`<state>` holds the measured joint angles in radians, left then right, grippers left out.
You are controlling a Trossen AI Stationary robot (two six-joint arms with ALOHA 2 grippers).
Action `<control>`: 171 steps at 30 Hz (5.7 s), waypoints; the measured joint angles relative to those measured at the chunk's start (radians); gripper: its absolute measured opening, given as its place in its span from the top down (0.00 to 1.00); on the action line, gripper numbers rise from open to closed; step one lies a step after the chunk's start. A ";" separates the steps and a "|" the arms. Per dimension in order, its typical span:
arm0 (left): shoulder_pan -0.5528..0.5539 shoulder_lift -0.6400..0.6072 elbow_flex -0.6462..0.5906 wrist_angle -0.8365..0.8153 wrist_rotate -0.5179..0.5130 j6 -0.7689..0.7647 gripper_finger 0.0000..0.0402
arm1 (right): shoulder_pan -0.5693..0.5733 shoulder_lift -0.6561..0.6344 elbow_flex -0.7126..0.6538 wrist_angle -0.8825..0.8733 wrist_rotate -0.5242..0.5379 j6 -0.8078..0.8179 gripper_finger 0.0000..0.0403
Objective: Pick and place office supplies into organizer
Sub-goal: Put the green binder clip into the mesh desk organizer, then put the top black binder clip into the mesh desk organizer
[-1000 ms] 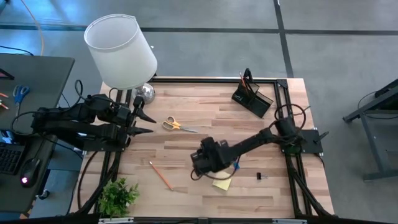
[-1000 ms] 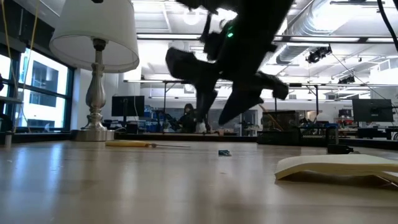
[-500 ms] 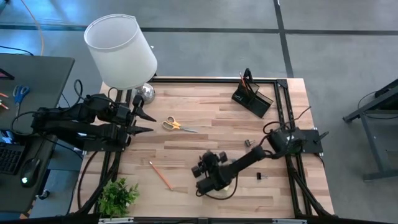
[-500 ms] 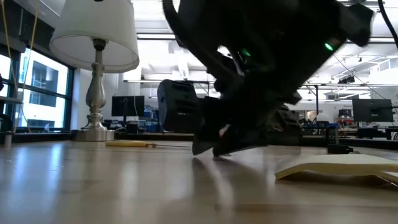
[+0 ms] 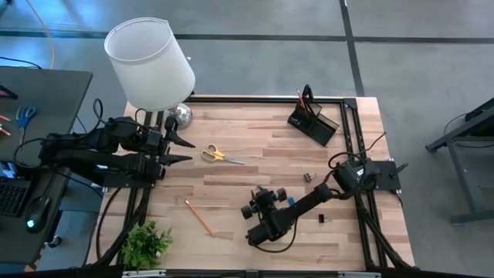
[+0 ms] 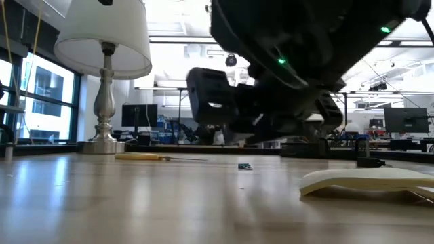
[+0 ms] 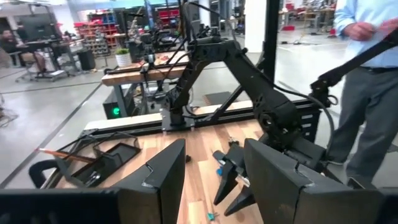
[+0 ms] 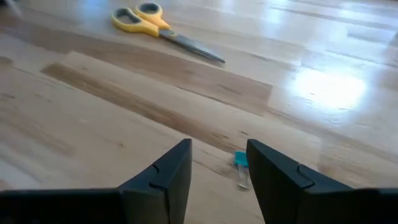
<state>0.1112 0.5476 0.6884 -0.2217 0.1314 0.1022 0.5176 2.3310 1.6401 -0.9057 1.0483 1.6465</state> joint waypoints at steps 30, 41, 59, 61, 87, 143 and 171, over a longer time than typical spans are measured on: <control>0.000 0.000 0.000 -0.042 -0.020 -0.008 0.62 | -0.059 -0.001 -0.151 0.211 -0.033 -0.059 0.75; 0.000 0.000 0.000 -0.042 -0.020 -0.007 0.62 | -0.059 -0.001 -0.136 0.180 -0.042 -0.052 0.88; 0.000 0.000 0.000 -0.041 -0.019 -0.004 0.62 | -0.068 0.000 0.226 -0.678 0.095 0.126 0.86; 0.000 0.000 0.000 -0.041 -0.019 -0.004 0.62 | -0.085 -0.039 0.214 -0.640 0.121 0.004 0.85; 0.000 0.000 0.000 -0.044 0.012 -0.005 0.62 | -0.702 -0.229 0.210 -0.619 -0.296 -0.783 0.88; 0.000 0.000 0.000 -0.082 0.016 -0.006 0.62 | -0.995 -0.229 0.210 -0.605 -0.482 -1.105 0.69; 0.000 0.000 0.000 -0.059 0.015 -0.020 0.62 | -0.499 -0.226 0.210 -0.209 -0.844 -1.168 0.68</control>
<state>0.1108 0.5472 0.6884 -0.2806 0.1466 0.0821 0.0189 2.1048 1.8500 -1.1145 0.2043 0.4781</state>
